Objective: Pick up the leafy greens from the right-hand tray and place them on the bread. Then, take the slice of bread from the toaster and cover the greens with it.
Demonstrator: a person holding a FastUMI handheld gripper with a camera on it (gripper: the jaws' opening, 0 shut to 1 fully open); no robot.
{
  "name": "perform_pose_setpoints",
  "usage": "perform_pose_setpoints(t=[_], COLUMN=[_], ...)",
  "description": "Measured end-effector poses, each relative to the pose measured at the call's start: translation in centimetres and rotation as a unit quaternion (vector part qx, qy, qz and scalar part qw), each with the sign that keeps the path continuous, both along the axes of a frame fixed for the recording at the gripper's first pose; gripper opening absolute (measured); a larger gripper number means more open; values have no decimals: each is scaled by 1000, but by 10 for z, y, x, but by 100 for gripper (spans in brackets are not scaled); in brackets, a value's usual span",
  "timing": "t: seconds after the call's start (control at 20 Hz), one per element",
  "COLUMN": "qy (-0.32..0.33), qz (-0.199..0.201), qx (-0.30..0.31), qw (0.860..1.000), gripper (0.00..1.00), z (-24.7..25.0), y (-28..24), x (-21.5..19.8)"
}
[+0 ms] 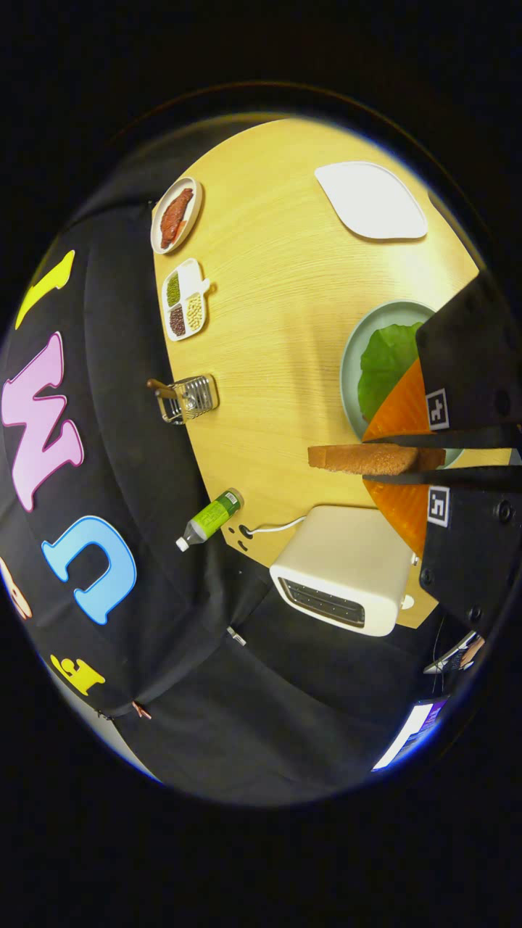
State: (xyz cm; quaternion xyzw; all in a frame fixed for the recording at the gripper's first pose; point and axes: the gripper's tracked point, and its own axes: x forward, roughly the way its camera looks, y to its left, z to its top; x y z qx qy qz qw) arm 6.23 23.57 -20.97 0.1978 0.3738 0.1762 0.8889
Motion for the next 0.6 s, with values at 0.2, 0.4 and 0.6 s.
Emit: perform_pose_setpoints(t=[0.2, 0.4, 0.6], qy=[17, 19, 22], qz=[6, 8, 12], qx=[-3, -28, -62], qw=[1000, 999, 998], gripper=[13, 17, 28], z=[-25, -40, -51], y=[-10, -29, -44], x=[-4, 2, 0])
